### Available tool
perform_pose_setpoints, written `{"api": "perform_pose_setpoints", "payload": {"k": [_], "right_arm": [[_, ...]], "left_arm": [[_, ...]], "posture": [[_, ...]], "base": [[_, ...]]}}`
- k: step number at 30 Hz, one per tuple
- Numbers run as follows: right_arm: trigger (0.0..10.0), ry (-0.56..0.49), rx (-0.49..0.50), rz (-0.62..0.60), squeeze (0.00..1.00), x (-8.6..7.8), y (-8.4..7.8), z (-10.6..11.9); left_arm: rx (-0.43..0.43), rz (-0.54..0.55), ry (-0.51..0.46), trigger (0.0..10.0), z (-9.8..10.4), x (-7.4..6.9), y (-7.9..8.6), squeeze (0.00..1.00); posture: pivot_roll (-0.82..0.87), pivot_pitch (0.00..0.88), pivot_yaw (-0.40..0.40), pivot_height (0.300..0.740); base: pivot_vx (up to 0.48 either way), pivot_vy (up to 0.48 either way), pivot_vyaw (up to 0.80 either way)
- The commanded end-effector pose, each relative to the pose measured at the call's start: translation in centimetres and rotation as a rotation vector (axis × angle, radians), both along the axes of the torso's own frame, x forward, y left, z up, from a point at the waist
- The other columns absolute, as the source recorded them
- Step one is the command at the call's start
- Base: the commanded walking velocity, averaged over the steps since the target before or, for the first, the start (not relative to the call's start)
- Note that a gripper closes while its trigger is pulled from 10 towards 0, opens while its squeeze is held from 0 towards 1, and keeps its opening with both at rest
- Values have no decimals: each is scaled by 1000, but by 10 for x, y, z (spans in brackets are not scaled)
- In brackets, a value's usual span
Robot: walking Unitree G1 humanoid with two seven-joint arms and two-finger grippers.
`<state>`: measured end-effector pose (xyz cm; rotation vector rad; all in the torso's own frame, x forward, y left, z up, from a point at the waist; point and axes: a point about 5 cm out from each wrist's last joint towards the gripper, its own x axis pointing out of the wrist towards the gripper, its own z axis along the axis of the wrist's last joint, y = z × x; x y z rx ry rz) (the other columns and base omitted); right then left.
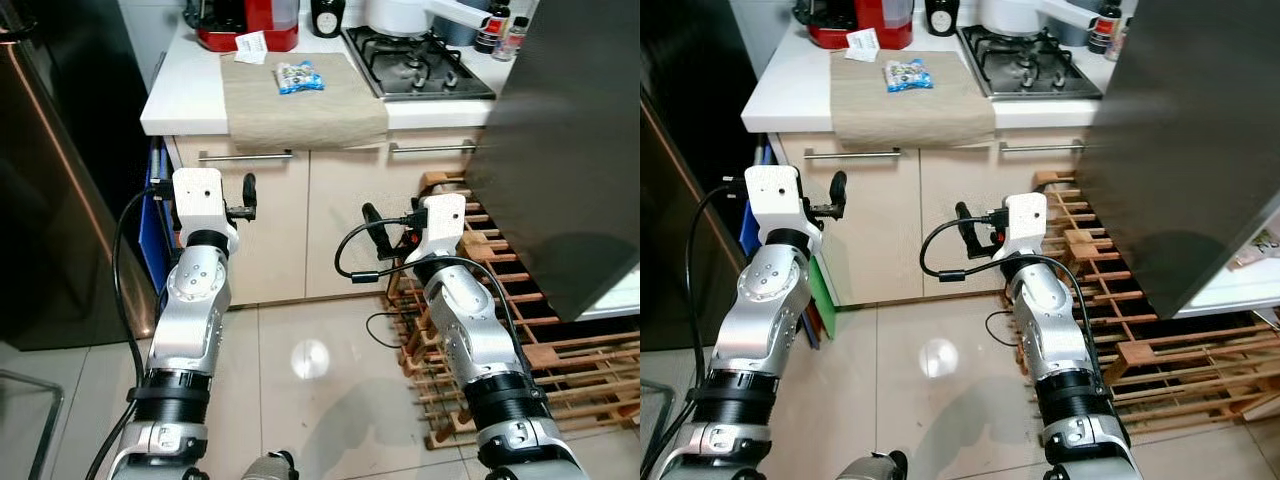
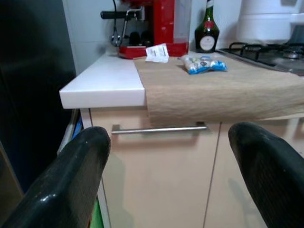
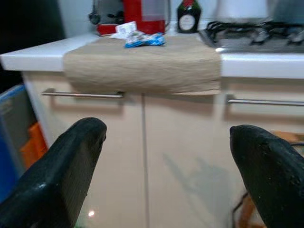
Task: Restocking fridge
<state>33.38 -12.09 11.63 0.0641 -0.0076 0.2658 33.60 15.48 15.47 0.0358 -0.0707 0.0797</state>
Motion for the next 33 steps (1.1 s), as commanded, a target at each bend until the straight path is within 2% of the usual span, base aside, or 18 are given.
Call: {"api": "perform_pose_setpoints", "payload": {"k": [1, 5, 7, 11, 16, 24, 26, 33], "right_arm": [[10000, -65, 24, -6, 1000, 1, -3, 11], [10000, -69, 15, -26, 1000, 0, -4, 10], [10000, -62, 9, -81, 1000, 1, -8, 9], [10000, -73, -1, -107, 1000, 2, -12, 11], [10000, -89, -8, -250, 1000, 3, -34, 15], [10000, -101, -16, -238, 1000, 5, -33, 18], [10000, -113, -7, -232, 1000, 4, -32, 20], [10000, -176, -68, -187, 1000, 4, -27, 33]], "left_arm": [[7, -18, -18, 10000, 8, 6, -4, 0], [9, -29, -28, 10000, 10, 7, -5, 0], [3, -58, -29, 10000, 10, 9, -10, 0], [-5, -81, -57, 10000, 14, 11, -12, 0], [-57, -47, -30, 10000, 13, 16, -9, 0], [-53, -64, -37, 10000, 16, 17, -13, 0], [-55, -64, -38, 10000, 16, 18, -13, 0], [-76, -105, -69, 10000, 24, 18, -19, 0]], "posture": [[-68, 0, 24, 740], [-71, 0, 28, 740], [-83, 0, 32, 740], [-89, 0, 25, 740], [-91, 0, 9, 740], [-91, 0, 15, 740], [-91, 0, 15, 740], [-94, 0, 7, 740]], "base": [[480, 0, 0], [480, 0, 456], [480, 0, 0], [480, 0, 0], [480, 0, 0], [480, 0, 0], [480, 0, 631], [480, 0, 563]]}}
